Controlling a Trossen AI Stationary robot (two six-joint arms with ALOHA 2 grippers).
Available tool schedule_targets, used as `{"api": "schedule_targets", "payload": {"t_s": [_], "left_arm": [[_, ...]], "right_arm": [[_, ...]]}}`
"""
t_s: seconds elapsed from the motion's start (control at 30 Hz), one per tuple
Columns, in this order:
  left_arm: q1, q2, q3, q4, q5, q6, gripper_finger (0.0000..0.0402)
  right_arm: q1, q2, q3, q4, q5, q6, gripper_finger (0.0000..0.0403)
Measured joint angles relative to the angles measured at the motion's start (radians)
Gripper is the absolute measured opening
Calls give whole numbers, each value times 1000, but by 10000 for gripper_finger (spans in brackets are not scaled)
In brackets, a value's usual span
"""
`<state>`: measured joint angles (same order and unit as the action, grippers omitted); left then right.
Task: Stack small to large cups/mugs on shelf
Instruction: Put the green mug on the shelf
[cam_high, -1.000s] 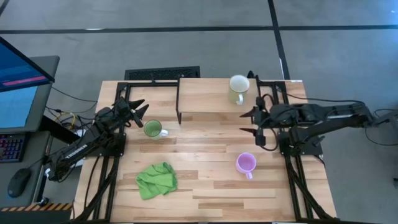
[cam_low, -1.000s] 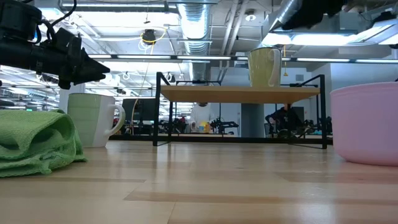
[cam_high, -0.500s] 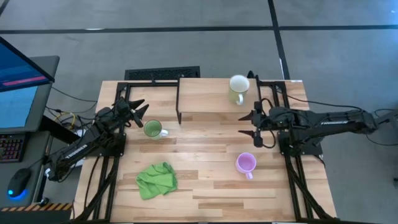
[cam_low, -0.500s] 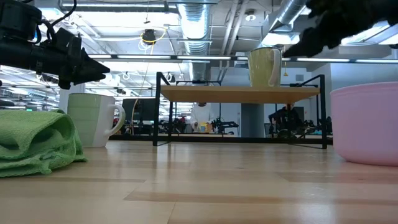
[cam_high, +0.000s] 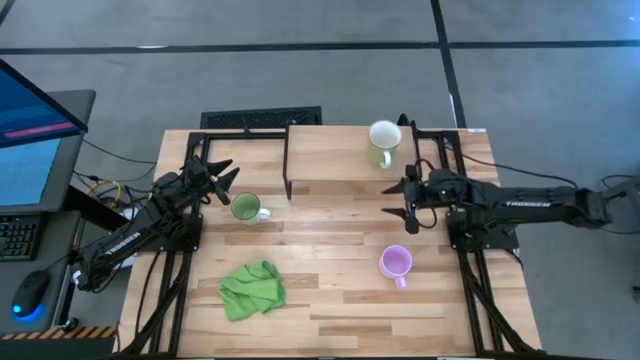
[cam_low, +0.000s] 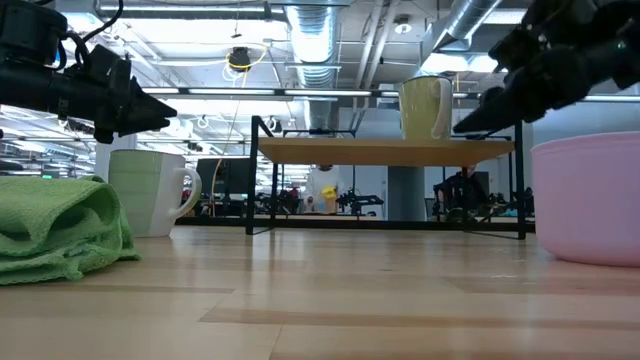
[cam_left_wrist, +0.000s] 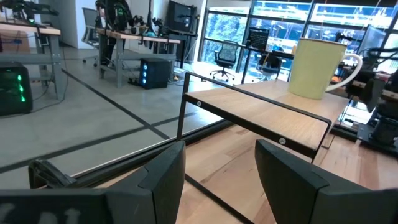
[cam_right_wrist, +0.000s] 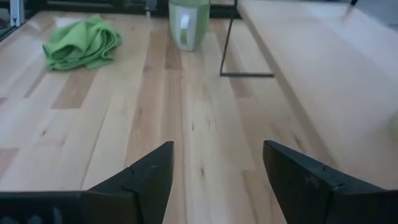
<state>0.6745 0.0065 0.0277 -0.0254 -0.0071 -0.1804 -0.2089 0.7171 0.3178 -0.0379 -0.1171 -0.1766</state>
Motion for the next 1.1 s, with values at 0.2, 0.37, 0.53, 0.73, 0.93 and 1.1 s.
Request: {"api": "schedule_targets", "payload": {"t_s": [0.2,0.37,0.53,0.73,0.93,1.1], "left_arm": [[0,0,0,0,0,-11,185],[0,0,0,0,0,-50,185],[0,0,0,0,0,-51,185],[0,0,8,-7,0,-26,185],[0,0,43,-12,32,-1,185],[0,0,55,-21,57,-12,185]], "right_arm": [[-38,0,-35,24,-95,-6,268],[-50,-38,-70,33,-99,-28,268],[-73,-155,-119,17,-112,-30,268],[-94,-318,-162,-34,-148,-26,268],[-90,-392,-162,-49,-159,-6,268],[-73,-421,-162,-100,-173,-7,268]]}}
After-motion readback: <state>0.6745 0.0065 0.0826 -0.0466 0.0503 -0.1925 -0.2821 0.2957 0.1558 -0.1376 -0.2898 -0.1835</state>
